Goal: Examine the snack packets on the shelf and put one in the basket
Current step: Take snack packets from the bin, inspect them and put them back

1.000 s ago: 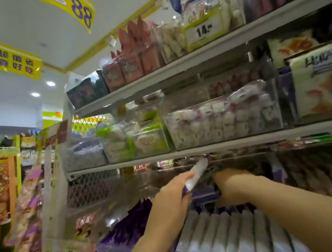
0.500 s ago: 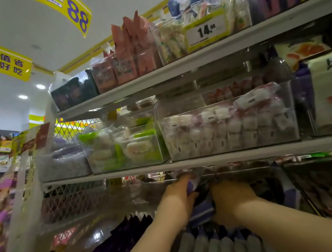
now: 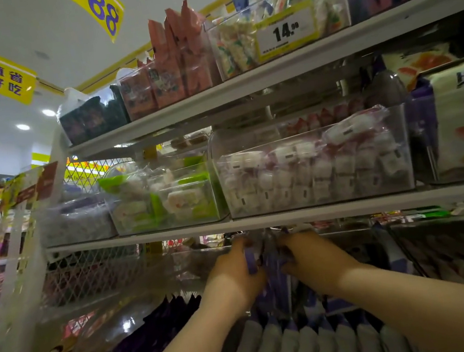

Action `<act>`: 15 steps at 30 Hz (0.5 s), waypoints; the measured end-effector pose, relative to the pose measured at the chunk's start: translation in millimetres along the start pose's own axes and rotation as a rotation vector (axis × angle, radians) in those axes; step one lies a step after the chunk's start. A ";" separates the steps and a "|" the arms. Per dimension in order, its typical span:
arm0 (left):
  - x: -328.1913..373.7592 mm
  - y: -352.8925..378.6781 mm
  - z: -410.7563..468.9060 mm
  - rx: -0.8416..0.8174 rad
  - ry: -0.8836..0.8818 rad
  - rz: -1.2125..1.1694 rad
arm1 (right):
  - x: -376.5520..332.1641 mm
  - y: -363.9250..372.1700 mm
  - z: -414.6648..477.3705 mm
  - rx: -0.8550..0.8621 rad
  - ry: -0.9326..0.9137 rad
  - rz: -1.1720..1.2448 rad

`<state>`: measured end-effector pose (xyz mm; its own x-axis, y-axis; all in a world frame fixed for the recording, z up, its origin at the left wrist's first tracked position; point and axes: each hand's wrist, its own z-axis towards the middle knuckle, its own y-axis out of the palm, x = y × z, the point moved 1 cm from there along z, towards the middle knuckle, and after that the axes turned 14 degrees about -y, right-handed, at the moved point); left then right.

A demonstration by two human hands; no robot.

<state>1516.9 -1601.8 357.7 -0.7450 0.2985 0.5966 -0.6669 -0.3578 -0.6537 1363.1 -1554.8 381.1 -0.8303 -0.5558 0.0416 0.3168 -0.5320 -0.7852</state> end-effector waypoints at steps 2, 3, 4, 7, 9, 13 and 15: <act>-5.0 -0.1 0.9 -0.026 0.024 0.083 | 0.9 -2.6 -0.6 0.032 -0.015 -0.001; -6.0 0.3 1.1 -0.029 0.065 0.213 | 2.0 -4.4 -1.8 0.024 -0.011 -0.008; -5.3 0.1 1.0 0.001 0.114 0.369 | 3.0 -6.1 -3.6 0.004 -0.003 -0.009; 6.4 -4.4 1.5 0.169 0.216 0.675 | 3.7 -10.3 -7.8 -0.036 0.019 0.010; 13.2 -5.6 1.7 0.197 0.245 0.712 | -1.6 -9.9 -8.8 -0.020 0.016 0.000; 6.2 -9.8 -4.5 0.182 0.263 0.745 | -6.5 -14.8 -10.3 -0.093 -0.018 -0.036; -1.4 -13.2 -13.0 0.213 0.316 0.695 | -2.0 -26.9 -11.5 -0.225 -0.058 -0.026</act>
<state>1526.5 -1586.0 359.4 -0.9807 0.1701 -0.0968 -0.0529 -0.7066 -0.7056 1351.0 -1532.1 395.1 -0.8069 -0.5831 0.0942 0.1798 -0.3945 -0.9011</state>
